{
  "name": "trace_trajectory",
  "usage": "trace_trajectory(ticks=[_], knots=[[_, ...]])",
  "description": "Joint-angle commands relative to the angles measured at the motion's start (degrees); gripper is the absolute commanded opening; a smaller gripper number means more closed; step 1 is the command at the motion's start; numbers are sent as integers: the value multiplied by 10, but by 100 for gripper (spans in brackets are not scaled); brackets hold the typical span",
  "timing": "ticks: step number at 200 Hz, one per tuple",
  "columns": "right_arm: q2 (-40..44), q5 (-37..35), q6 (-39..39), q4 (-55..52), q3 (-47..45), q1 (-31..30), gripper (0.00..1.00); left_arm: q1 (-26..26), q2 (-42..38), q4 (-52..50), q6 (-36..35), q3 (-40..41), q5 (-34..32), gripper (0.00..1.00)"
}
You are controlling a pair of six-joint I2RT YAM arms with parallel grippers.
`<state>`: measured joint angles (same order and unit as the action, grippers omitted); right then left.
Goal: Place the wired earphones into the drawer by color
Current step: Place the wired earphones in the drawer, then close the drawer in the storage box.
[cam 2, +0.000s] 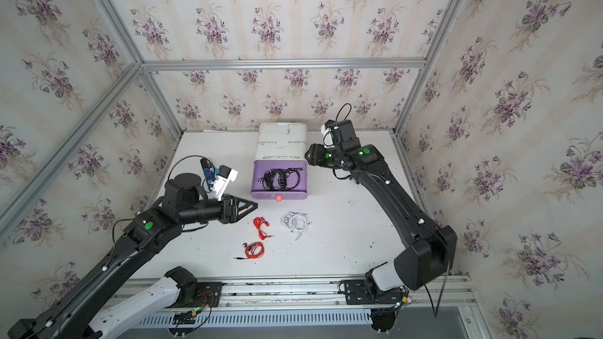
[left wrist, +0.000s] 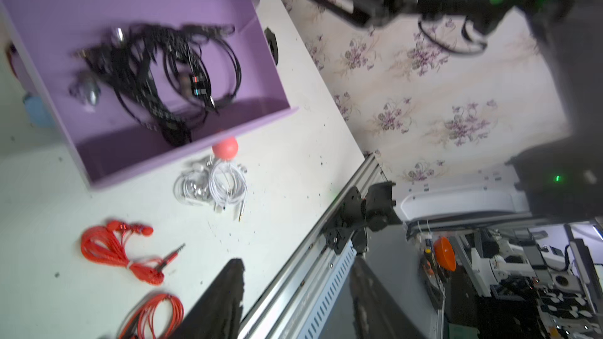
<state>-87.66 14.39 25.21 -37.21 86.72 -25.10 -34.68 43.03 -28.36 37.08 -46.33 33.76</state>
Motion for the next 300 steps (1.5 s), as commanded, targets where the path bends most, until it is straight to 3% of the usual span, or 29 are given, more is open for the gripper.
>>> trace_trajectory(ticks=[1,34,94,116,154,300], knots=[[-47,28,9,52,35,7,65,-58,-72,69,104,99,-84,38],[-119,49,-9,64,93,10,67,-129,-82,213,178,204,-160,31],[-170,74,-14,78,114,18,66,-165,132,429,171,183,-196,18],[-177,77,-13,82,115,18,66,-166,143,428,153,177,-245,12],[-180,84,-12,92,103,19,65,-166,159,401,123,156,-323,12],[-176,100,-12,110,66,19,62,-160,289,384,51,44,-458,11]])
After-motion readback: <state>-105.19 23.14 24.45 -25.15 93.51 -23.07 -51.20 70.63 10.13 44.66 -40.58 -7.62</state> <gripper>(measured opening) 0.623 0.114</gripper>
